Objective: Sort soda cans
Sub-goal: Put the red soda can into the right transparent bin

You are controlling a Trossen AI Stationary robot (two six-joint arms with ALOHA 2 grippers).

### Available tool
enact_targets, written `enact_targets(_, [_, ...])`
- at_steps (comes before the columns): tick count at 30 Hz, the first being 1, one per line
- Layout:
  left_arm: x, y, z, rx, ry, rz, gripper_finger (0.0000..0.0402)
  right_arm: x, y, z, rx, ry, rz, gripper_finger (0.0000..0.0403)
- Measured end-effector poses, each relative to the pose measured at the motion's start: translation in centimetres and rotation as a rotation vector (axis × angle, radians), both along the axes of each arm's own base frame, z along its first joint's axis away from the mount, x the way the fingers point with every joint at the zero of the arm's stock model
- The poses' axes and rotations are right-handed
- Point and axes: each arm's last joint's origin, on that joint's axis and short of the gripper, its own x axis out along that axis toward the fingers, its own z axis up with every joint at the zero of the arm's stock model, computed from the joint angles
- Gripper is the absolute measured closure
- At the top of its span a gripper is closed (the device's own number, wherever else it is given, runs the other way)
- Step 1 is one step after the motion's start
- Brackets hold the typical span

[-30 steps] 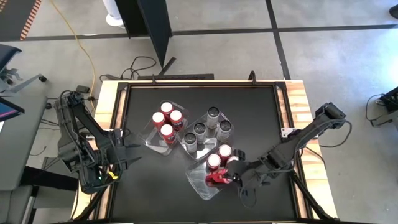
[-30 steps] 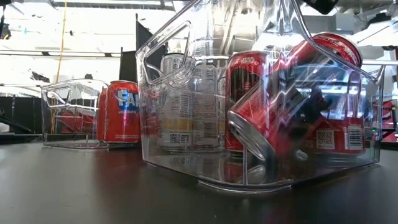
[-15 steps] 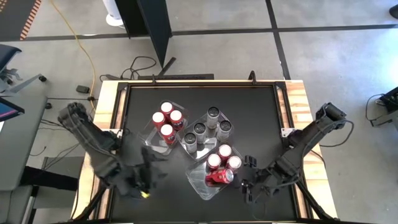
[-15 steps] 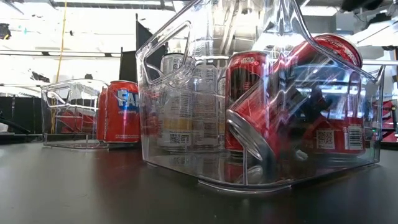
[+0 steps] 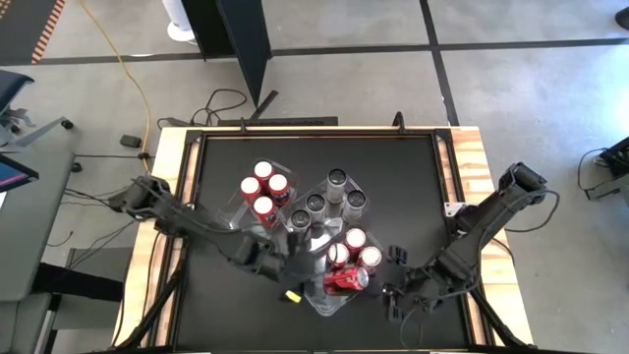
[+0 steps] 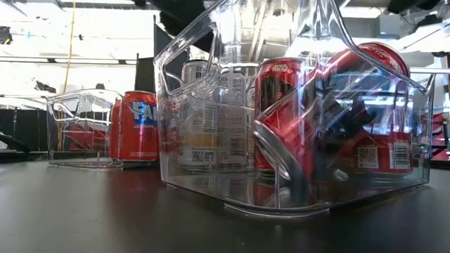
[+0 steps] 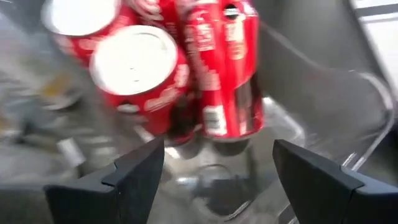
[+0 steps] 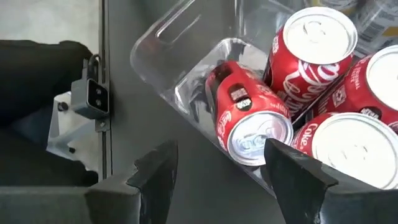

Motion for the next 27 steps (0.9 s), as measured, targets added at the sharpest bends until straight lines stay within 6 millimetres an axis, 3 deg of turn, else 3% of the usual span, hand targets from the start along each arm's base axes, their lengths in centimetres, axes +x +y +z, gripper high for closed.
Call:
enact_targets(5, [2.1, 0.7, -2.2, -0.115, 0.036, -0.064, 0.0108, -0.3, 0.3, 0.0, -0.012, -0.005, 0.012, 0.0148])
enact_targets(10, [3.4, 0.0, -4.6, -0.154, 0.052, -0.086, 0.0108, -0.4, 0.3, 0.0, -0.018, -0.003, 0.014, 0.0148])
enact_targets(19, [5.0, 0.5, -6.4, -0.193, 0.034, -0.067, 0.0108, -0.4, 0.3, 0.0, -0.019, -0.002, 0.014, 0.0148])
enact_targets(25, [7.1, 0.3, -10.3, -0.305, 0.162, -0.117, 0.0108, -0.1, 0.0, -0.1, -0.022, -0.001, 0.001, 0.0148])
enact_targets(27, [7.6, 0.1, -10.6, -0.337, 0.189, -0.111, 0.0108, -0.1, 0.0, -0.1, -0.021, 0.001, -0.002, 0.0148])
